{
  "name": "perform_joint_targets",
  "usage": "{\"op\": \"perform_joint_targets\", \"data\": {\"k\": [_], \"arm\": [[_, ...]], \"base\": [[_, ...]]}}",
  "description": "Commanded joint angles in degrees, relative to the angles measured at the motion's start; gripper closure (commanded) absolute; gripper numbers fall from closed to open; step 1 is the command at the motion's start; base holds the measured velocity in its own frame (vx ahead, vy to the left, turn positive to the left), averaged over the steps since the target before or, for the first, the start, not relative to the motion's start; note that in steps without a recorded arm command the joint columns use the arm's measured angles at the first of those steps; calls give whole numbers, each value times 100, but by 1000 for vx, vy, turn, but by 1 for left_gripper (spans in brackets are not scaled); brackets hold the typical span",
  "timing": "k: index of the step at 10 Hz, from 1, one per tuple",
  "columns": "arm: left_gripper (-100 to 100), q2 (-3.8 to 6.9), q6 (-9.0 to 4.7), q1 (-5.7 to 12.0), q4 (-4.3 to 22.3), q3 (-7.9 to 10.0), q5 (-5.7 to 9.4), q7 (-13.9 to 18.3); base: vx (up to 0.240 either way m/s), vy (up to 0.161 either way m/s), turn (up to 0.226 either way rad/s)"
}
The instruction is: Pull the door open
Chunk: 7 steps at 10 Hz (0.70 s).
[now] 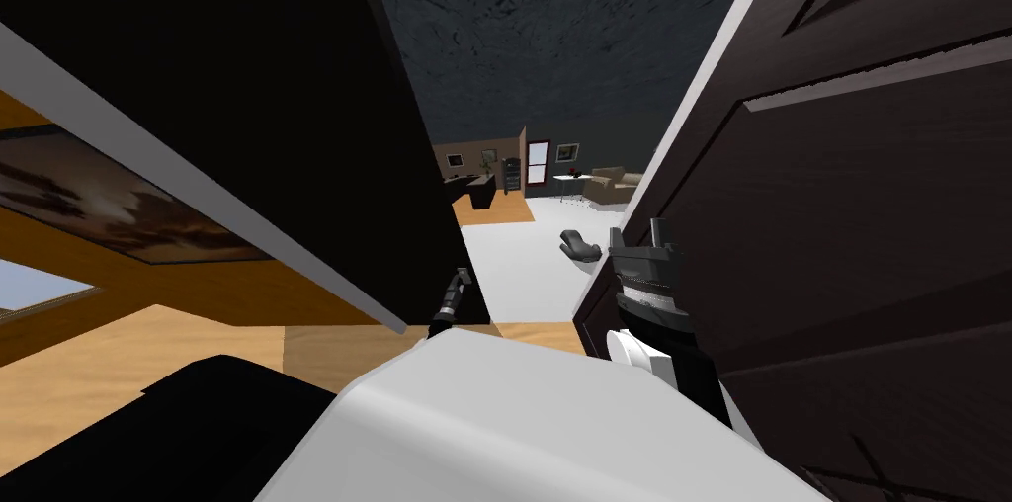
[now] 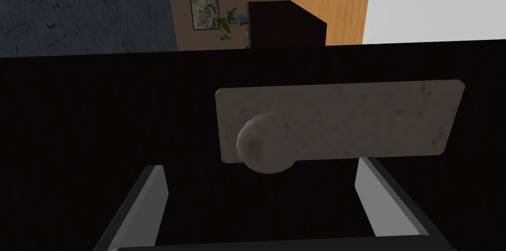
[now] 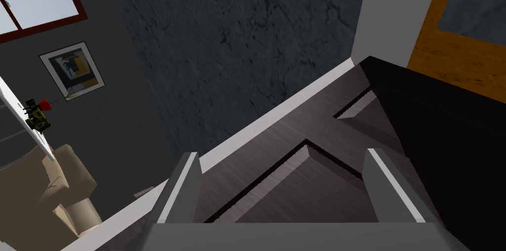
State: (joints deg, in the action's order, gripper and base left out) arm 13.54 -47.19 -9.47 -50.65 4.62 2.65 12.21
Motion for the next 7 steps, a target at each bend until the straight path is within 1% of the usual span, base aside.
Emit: {"op": "perform_joint_targets", "data": {"k": [1,2,3,4,7], "arm": [[-100,81,-80,51,168,80,54,55],[-100,119,-119,64,243,124,84,79],[-100,93,-70,37,153,93,64,64],[100,93,-70,37,153,93,64,64],[100,93,-70,37,153,93,64,64]], "base": [[197,2,-103],[202,-4,-117],[81,-5,17],[-28,-6,6],[-18,2,-13]]}}
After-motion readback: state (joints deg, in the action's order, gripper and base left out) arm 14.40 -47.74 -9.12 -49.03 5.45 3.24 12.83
